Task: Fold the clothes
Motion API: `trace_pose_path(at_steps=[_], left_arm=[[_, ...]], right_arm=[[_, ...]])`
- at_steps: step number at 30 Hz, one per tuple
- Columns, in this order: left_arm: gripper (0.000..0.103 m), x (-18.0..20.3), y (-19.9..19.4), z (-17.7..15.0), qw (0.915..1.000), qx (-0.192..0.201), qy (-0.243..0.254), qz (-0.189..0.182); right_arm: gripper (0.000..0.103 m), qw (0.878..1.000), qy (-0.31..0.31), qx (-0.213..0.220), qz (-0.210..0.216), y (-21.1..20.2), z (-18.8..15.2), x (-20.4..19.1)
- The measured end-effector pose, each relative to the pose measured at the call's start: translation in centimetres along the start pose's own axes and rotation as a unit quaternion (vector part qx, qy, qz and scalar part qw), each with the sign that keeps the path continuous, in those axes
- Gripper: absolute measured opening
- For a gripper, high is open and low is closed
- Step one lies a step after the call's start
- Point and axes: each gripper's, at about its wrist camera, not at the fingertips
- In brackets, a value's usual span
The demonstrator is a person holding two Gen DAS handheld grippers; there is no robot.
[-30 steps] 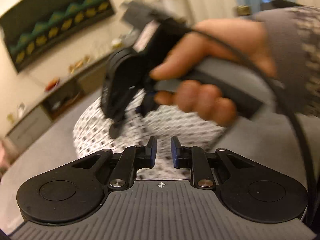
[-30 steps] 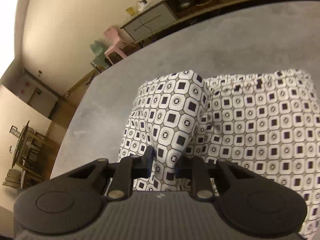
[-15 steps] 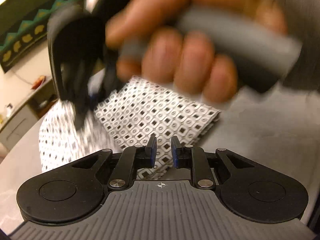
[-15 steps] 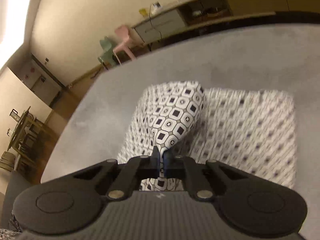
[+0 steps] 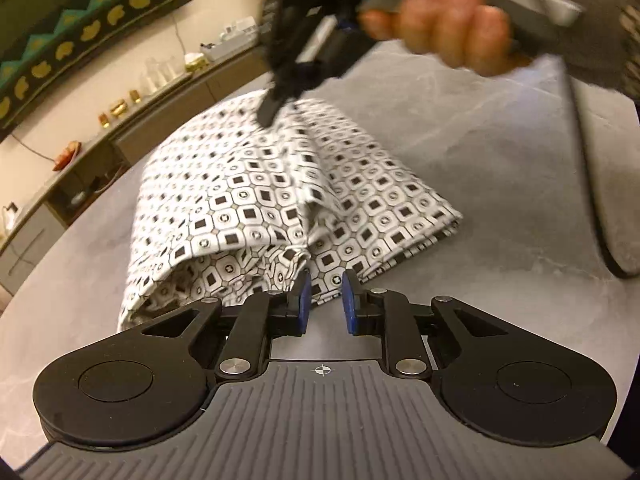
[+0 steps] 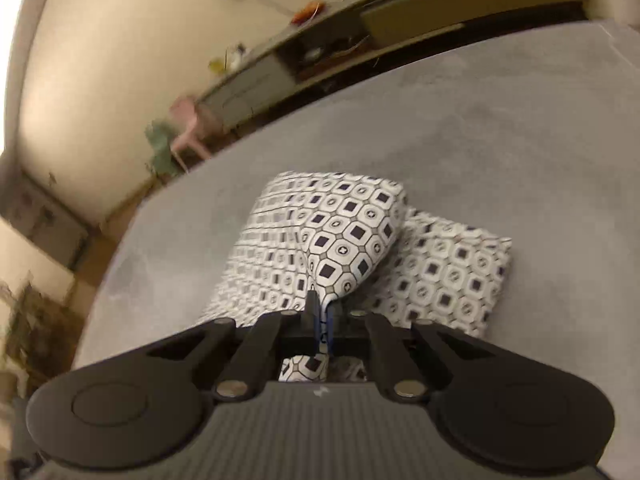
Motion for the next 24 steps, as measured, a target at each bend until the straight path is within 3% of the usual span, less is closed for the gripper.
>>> trace_pose_path(at_steps=[7,12,15,16,17,19,21,22,23,24], left_arm=[[0.012,0.1,-0.1,1.2,1.0,-0.006,0.001,0.004],[0.015,-2.0,1.6,2.3,0.998,-0.026,-0.025,0.052],[0.015,-2.1,-1.4,2.5,0.9984,0.02,-0.041,0.033],[0.015,-1.6,-2.7,2.4,0.9982,0.038,-0.042,0.017],[0.015,-0.7,-3.5,2.5,0.998,0.052,-0.035,-0.005],[0.017,1.2,-4.9,2.7,0.9957,0.075,-0.012,-0.053],[0.017,1.8,-4.6,2.6,0.996,0.07,-0.004,-0.055],[0.017,2.0,-4.2,2.5,0.9965,0.065,-0.002,-0.052],[0.017,2.2,-3.9,2.4,0.997,0.06,0.001,-0.049],[0.017,2.4,-3.6,2.3,0.9974,0.055,0.004,-0.046]], right_arm=[[0.003,0.992,0.091,0.085,-0.003,-6.6,-6.7,3.1],[0.003,0.985,0.139,0.099,-0.008,-7.8,-10.7,3.7],[0.015,0.983,0.147,0.112,-0.009,-8.6,-11.5,3.9],[0.023,0.982,0.148,0.121,-0.013,-9.0,-11.5,4.0],[0.039,0.98,0.149,0.13,-0.017,-9.3,-11.4,4.2],[0.048,0.976,0.162,0.143,-0.027,-8.8,-10.3,5.2],[0.043,0.972,0.174,0.155,-0.037,-8.3,-9.2,6.1],[0.023,0.971,0.18,0.155,-0.04,-7.3,-8.6,6.4],[0.012,0.971,0.182,0.151,-0.038,-6.5,-8.5,6.4],[0.011,0.97,0.189,0.152,-0.026,-6.2,-8.7,6.1]])
Point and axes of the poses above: each gripper's, at about its wrist camera, not at the fingertips, and y roughly the way its jaws point, x to its right, z to its top, and after that the axes turned 4 degrees about z, right-handed
